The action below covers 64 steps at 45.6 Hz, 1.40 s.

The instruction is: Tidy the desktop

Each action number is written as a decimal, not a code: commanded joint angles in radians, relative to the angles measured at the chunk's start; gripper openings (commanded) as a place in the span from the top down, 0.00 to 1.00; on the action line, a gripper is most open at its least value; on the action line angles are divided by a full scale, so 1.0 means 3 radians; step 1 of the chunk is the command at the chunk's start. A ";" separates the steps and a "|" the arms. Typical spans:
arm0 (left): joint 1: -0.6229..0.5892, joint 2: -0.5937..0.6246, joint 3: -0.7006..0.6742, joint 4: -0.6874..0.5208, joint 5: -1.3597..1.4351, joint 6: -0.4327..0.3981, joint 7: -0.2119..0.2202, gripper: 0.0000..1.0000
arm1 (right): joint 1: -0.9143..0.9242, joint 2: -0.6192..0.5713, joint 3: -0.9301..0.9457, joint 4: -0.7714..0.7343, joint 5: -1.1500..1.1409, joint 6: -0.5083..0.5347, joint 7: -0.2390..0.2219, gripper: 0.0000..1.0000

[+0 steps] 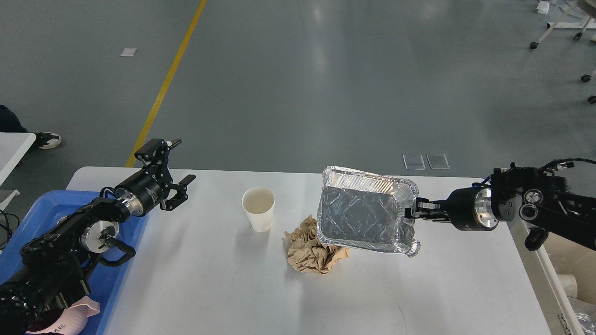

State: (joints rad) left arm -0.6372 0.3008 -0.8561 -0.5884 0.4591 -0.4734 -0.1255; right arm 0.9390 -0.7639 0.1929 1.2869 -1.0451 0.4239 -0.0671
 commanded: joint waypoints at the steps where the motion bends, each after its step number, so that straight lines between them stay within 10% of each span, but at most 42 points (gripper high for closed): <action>1: 0.0022 0.0142 0.0118 -0.0390 -0.0001 0.0069 0.0157 0.01 | 0.0004 -0.0041 0.0022 0.0000 0.0007 -0.0002 -0.0001 1.00; 7: 0.0058 0.0510 0.0393 -0.0891 0.0014 0.0274 0.0418 0.01 | 0.0009 -0.0062 0.0037 0.0000 0.0007 -0.0007 -0.0001 1.00; 21: 0.0074 0.2197 0.1212 -0.2553 0.0341 0.0744 0.0413 0.01 | 0.0004 -0.0077 0.0093 0.0000 0.0012 -0.0017 -0.0001 1.00; 31: 0.0053 0.3624 0.1238 -0.3356 0.0494 0.0510 0.0388 0.01 | 0.0010 -0.0072 0.0134 0.0000 0.0012 -0.0032 -0.0006 1.00; 48: -0.0049 0.5087 0.1161 -0.3433 0.0648 -0.0370 -0.0062 0.01 | 0.0020 -0.0164 0.0185 0.0005 0.0017 -0.0027 -0.0001 1.00; 64: -0.0300 0.5119 0.1212 -0.3280 0.0658 -0.0564 0.0004 0.01 | 0.0020 -0.0169 0.0252 0.0005 0.0017 -0.0017 -0.0001 1.00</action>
State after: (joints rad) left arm -0.7308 1.8718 -0.4933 -1.5952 0.6521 -0.6495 -0.1343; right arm 0.9450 -0.8157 0.2664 1.2887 -1.0400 0.4172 -0.0678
